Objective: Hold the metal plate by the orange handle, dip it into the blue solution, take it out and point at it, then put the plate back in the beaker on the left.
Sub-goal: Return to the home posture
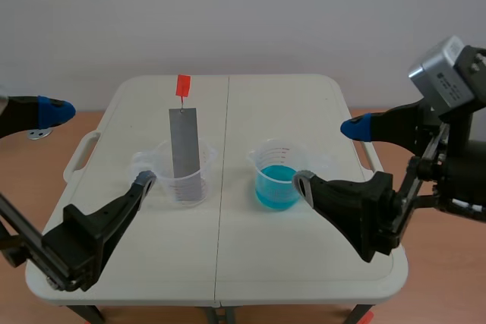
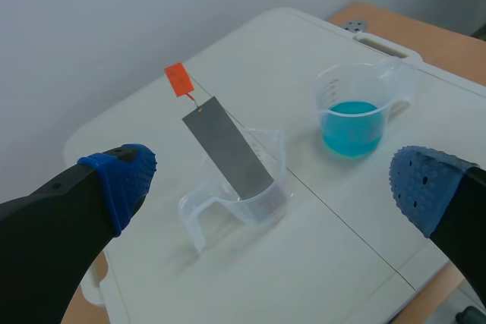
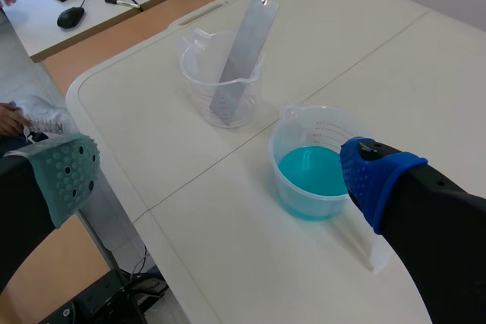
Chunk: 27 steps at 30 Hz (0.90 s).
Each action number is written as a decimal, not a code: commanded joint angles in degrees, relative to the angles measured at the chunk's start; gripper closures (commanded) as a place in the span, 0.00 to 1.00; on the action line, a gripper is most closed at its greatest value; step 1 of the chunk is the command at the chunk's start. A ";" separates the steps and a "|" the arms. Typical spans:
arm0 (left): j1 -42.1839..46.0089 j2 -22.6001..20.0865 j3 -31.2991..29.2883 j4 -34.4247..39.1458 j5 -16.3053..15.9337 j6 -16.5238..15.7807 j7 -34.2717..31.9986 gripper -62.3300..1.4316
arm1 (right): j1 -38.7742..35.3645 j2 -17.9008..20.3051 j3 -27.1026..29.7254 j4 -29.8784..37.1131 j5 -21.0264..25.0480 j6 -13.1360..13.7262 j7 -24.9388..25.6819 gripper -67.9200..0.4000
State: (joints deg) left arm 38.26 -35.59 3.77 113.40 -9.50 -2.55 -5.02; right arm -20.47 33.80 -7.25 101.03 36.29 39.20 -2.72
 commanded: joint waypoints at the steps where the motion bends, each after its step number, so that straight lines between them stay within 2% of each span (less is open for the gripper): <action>1: -0.70 0.33 -0.46 0.22 -0.59 0.48 -1.18 0.00 | -0.72 0.28 1.25 0.90 0.81 -0.24 2.14 0.02; 10: -1.14 0.35 -0.46 -0.04 -0.61 0.31 -1.20 0.00 | -5.33 0.28 5.75 3.34 0.79 -0.22 3.58 0.02; 13: -1.14 0.35 -0.46 -0.57 -2.19 0.31 -1.70 0.00 | -6.23 0.28 6.54 4.07 0.76 -0.22 3.58 0.02; 27: -1.16 0.33 -0.46 -2.80 -2.95 0.28 -1.49 0.00 | -7.32 0.28 6.60 4.15 0.52 -0.22 4.63 0.02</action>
State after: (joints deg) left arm 37.15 -35.55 3.73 109.97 -12.05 -2.55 -5.78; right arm -27.70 33.80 -1.19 104.22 36.23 38.98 1.04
